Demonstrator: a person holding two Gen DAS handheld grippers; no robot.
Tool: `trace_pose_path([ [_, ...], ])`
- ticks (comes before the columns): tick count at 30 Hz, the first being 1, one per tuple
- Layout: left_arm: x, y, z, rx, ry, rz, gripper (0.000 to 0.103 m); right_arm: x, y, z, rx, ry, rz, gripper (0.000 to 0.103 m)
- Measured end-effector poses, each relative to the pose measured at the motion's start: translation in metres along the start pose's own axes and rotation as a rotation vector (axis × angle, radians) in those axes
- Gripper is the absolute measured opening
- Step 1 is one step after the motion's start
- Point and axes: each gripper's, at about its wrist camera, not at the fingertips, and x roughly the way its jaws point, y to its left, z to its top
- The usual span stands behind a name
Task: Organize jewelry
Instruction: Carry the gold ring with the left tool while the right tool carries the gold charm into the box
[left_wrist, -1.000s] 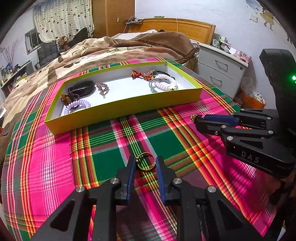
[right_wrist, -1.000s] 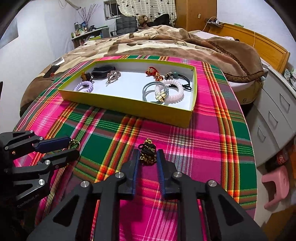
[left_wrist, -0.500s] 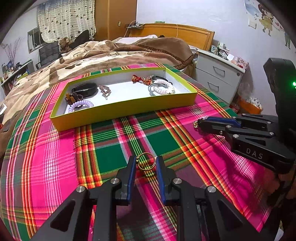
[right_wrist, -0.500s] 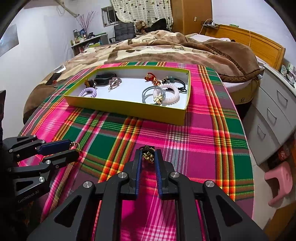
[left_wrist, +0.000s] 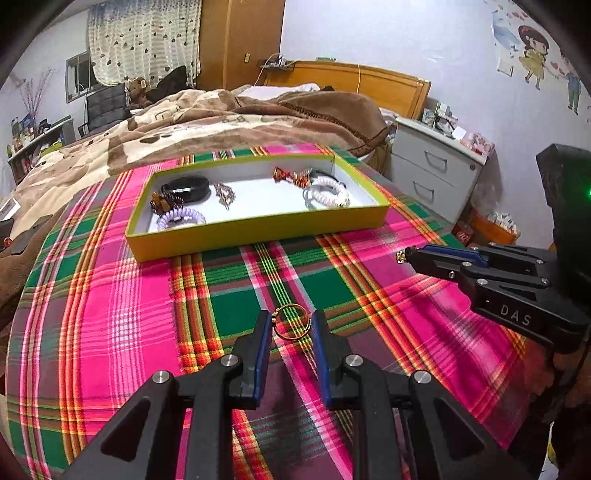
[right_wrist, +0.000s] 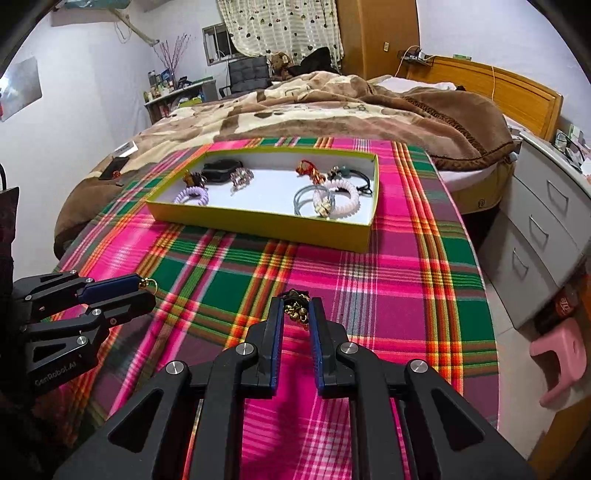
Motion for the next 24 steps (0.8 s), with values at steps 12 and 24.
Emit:
trace_pose_path([
  [12, -0.020, 0.009, 0.022, 0.000, -0.070, 0.016, 0.022, -0.017, 0.005, 0.018, 0.004, -0.061, 0.016, 0.014],
  [24, -0.004, 0.029, 0.062, 0.004, -0.105, 0.035, 0.022, 0.000, 0.008, 0.049, -0.007, -0.082, 0.038, 0.014],
])
